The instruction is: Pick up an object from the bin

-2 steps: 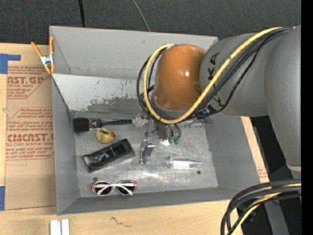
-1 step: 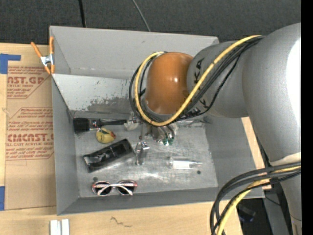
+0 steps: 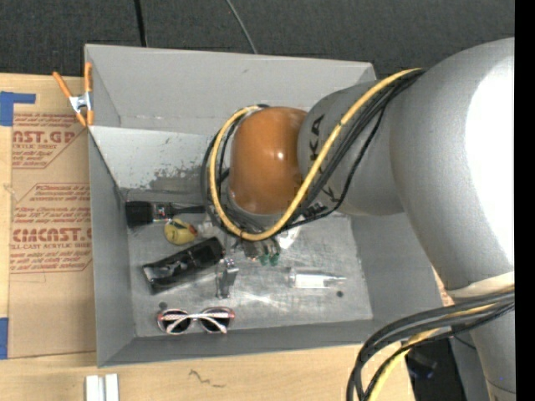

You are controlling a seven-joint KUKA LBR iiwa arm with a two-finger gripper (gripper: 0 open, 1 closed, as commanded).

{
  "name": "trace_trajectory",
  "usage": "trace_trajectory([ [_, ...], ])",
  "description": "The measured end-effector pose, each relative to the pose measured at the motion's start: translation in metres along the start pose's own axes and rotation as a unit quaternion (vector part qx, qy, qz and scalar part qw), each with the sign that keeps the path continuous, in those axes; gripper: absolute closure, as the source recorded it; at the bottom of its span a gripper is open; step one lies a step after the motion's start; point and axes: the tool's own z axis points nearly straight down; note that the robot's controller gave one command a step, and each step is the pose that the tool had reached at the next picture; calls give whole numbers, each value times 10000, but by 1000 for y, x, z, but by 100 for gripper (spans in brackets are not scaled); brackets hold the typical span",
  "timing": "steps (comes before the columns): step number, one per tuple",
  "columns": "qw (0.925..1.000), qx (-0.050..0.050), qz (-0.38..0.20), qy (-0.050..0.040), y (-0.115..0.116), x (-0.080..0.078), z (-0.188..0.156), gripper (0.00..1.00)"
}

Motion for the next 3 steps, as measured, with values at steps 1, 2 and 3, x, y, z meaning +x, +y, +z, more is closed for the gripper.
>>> trace_trajectory([
  [1, 9991, -42, 425, 17, 32, -16, 17, 0],
  [2, 9980, -38, 627, 71, 28, -22, 21, 0],
  [3, 9981, -20, 617, -9, 35, -49, -36, 100],
])
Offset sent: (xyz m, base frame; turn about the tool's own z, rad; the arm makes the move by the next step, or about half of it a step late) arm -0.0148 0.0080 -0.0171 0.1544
